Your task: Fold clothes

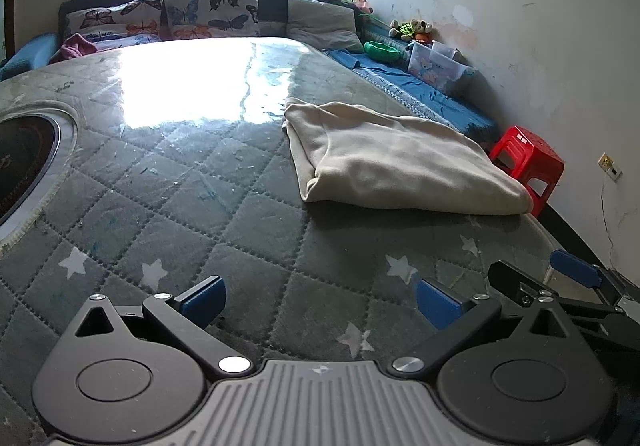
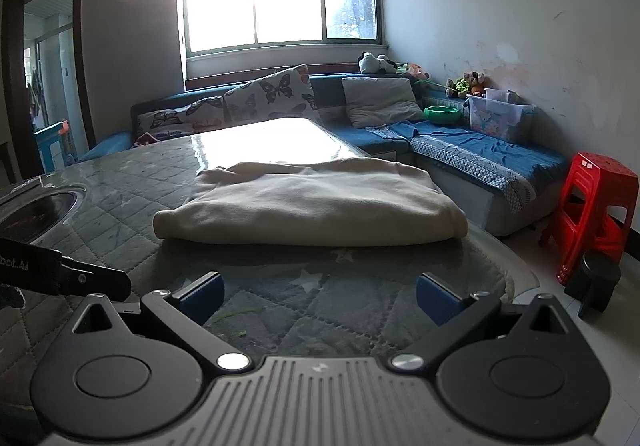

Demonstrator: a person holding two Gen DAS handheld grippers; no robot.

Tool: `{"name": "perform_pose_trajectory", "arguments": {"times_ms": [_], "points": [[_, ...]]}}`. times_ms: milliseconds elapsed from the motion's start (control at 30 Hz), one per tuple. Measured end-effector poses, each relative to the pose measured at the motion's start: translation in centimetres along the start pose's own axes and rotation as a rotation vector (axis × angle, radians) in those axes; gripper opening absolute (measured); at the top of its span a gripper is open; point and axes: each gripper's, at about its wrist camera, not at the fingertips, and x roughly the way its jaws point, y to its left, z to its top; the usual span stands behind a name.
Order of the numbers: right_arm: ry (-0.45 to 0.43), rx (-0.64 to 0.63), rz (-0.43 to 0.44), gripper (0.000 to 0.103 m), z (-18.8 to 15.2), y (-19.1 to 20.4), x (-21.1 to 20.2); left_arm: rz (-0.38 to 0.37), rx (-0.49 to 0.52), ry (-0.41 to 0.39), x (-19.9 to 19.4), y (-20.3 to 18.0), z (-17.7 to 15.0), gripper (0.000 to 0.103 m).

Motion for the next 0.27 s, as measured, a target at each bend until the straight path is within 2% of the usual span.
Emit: {"name": "perform_pose_trajectory", "arguments": {"times_ms": [267], "points": [[0.003,0.001,-0.001,0.103,0.00,0.11,0.00,0.002,-0.016,0.009,0.13,0.08,0.04,0.103]]}}
